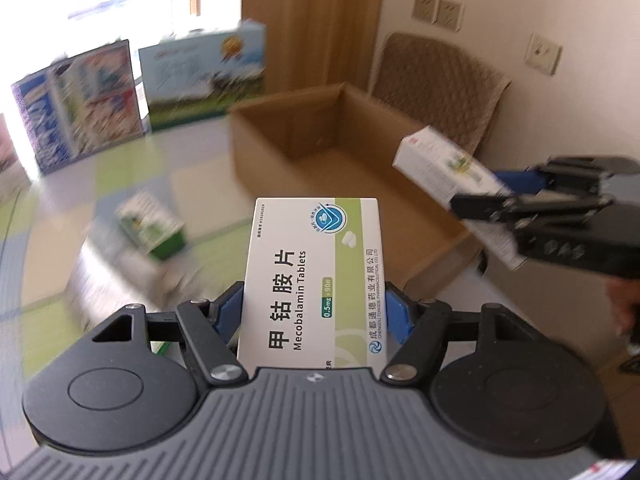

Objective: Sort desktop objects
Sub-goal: 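Carry both boxes to the cardboard box and open both tools to drop them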

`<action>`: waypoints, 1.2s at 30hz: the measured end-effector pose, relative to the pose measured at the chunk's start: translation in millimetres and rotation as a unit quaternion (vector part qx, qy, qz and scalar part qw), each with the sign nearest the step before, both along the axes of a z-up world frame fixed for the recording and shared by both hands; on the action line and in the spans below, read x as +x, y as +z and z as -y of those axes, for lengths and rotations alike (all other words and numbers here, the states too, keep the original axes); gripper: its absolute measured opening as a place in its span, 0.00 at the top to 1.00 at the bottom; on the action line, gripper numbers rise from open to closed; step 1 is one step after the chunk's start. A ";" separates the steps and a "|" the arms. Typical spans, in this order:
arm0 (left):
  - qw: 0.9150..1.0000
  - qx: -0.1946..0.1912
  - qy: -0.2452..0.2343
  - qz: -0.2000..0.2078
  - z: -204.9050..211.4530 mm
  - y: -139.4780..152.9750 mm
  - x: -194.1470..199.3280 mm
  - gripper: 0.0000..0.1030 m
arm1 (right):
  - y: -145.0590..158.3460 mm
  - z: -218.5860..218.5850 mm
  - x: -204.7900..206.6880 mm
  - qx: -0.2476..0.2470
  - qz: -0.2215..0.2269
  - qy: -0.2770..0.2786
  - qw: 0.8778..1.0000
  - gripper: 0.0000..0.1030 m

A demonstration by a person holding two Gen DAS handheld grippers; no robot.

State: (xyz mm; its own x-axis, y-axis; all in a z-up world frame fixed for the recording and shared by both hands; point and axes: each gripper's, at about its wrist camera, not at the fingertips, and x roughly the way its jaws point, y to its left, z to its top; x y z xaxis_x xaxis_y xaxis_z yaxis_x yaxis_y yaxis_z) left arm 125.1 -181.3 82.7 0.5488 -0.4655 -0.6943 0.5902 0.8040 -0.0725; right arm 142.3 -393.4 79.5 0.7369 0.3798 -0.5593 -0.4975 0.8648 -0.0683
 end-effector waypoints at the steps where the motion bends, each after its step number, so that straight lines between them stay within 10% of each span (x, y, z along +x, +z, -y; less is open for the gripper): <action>1: 1.000 -0.004 -0.006 0.004 10.6 4.6 6.0 0.35 | -0.3 3.8 5.8 0.000 0.002 -0.004 1.000 0.66; 16: 1.000 -0.015 -0.018 -0.006 97.1 -0.4 68.0 0.35 | -24.6 28.9 69.8 0.003 -0.019 -0.030 0.999 0.66; 32: 0.998 -0.051 0.032 -0.015 61.2 -6.6 69.2 0.33 | -38.6 17.5 80.8 0.016 -0.033 -0.020 0.999 0.65; 36: 0.997 -0.061 0.043 -0.016 49.4 -2.4 62.4 0.30 | -36.1 11.7 79.6 0.013 -0.029 -0.018 0.999 0.47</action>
State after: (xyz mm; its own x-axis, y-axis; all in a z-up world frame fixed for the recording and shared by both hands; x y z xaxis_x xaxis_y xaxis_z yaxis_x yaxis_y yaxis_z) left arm 187.5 -230.6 80.3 0.5690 -0.5001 -0.6527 0.5160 0.8352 -0.1902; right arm 221.9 -405.1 43.4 0.7168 0.3688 -0.5917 -0.4685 0.8833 -0.0170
